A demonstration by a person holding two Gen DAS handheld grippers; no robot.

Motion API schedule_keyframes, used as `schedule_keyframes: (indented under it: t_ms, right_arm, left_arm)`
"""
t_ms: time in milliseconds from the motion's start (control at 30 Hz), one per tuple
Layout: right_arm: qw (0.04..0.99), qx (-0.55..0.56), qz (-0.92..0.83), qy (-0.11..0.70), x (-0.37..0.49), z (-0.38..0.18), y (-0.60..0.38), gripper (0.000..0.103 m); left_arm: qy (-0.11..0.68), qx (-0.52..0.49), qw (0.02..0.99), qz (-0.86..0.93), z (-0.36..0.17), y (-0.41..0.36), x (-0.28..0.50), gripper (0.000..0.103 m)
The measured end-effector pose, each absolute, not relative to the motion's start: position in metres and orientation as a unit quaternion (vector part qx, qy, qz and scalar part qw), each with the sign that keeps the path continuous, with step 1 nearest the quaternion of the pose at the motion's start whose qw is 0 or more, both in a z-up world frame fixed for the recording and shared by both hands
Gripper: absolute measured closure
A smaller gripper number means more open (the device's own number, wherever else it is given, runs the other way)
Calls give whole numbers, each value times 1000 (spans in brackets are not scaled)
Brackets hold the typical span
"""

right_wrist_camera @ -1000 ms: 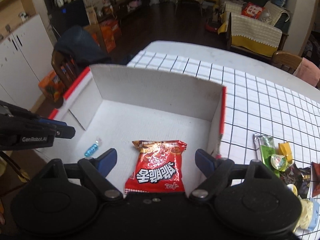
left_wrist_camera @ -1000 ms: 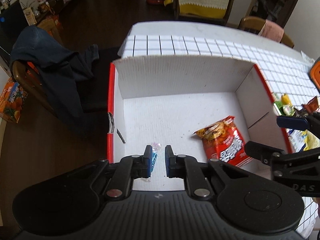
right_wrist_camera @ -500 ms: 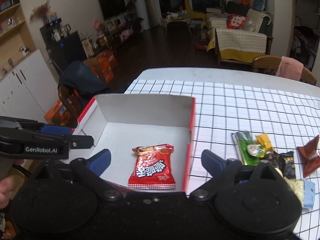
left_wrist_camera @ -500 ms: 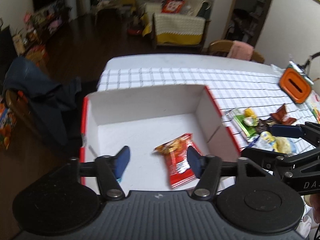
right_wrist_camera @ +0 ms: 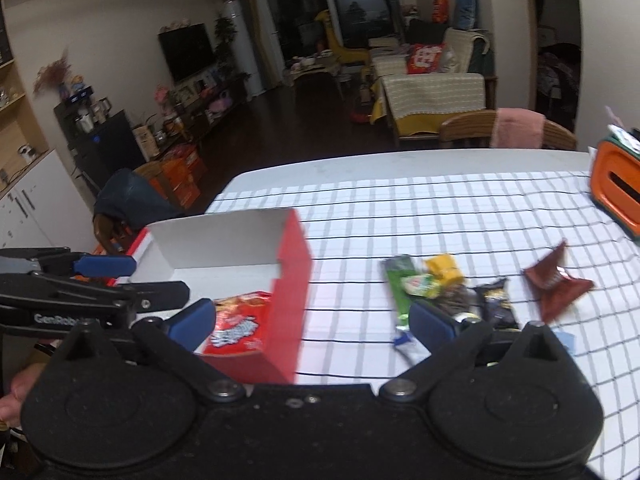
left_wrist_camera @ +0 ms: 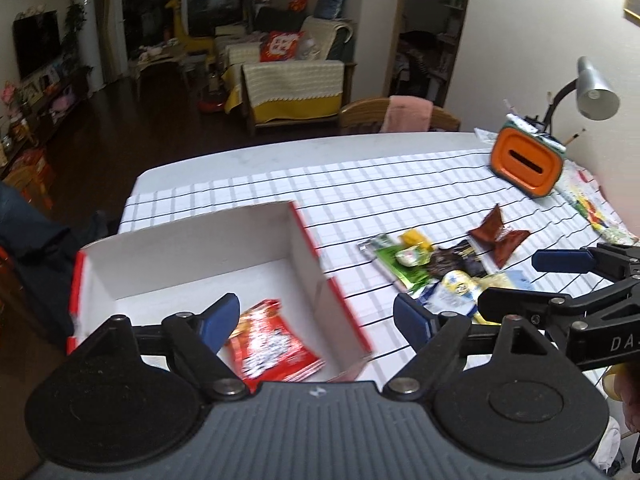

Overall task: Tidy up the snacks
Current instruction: 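Withdraw both open grippers from the box back toward the snack pile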

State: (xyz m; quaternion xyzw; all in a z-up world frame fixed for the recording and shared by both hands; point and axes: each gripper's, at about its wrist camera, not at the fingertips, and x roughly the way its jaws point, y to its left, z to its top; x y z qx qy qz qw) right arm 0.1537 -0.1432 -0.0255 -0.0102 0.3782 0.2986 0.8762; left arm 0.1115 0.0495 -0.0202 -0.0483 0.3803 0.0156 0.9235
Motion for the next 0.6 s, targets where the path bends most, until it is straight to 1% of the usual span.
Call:
schedule_keyframes:
  t_ms: [333,600]
  right_arm:
    - [891,-26,249,378,176,-40,-225,0]
    - [897,-38,197,394,211,-74,-294,0]
  left_arm:
    - [383,-45,923,-3,-31,-14,143,16]
    - [407,-33,913,-6,-57,-57,186,16]
